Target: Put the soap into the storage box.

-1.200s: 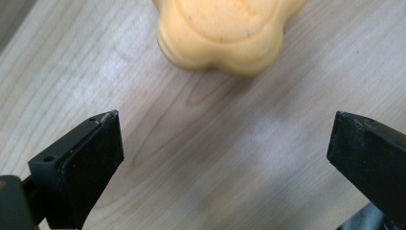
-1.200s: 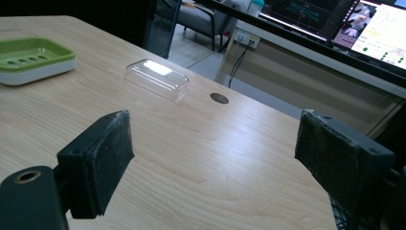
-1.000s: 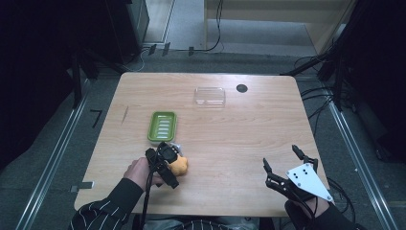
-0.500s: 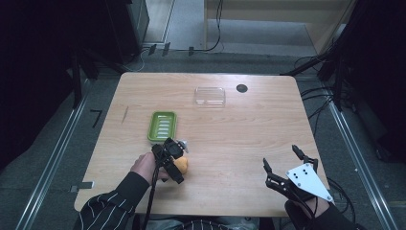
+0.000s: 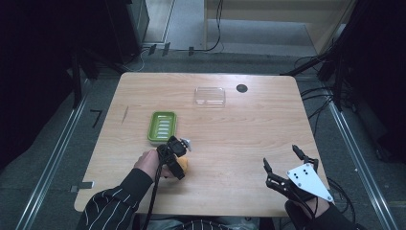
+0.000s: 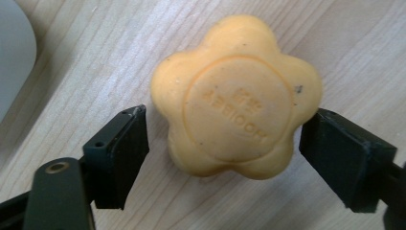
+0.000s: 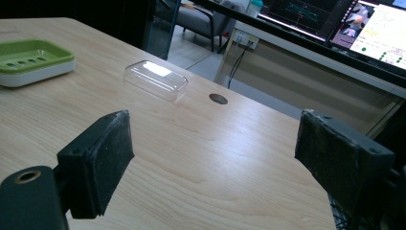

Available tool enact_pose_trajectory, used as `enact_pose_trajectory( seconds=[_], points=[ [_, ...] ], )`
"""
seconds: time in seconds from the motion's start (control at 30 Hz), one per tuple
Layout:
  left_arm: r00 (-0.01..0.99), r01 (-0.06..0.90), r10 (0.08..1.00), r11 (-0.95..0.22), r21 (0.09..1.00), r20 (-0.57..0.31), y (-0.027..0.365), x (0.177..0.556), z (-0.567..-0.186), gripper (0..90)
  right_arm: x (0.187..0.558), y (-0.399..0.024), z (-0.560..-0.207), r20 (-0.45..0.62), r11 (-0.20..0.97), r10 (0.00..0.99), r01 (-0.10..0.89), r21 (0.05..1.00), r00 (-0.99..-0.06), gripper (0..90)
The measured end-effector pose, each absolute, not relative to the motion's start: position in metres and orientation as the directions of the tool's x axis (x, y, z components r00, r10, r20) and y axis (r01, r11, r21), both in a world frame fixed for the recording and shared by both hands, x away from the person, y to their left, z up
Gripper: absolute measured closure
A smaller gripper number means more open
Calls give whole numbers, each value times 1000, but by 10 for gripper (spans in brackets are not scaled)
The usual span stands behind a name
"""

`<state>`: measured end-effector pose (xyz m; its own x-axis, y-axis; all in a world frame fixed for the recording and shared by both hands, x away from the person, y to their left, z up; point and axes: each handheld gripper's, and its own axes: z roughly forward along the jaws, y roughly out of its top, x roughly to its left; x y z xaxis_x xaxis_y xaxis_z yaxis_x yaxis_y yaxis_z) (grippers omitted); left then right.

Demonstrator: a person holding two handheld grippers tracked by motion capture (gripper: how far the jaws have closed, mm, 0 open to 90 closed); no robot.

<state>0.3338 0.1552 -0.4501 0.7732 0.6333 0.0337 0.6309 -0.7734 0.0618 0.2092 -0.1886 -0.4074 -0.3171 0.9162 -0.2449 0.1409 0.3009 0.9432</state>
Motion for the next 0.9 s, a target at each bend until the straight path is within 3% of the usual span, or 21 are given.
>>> enact_pose_trajectory(
  seconds=[0.63,0.9],
  points=[
    [787,613,616,-788,66,40,156,330,-453,389,209,-189,-407,-245,302,916,142,943,-318,134],
    [791,608,611,-791,68,38,157,330,-453,395,209,-189,-407,-243,299,918,144,943,-315,134]
  ],
)
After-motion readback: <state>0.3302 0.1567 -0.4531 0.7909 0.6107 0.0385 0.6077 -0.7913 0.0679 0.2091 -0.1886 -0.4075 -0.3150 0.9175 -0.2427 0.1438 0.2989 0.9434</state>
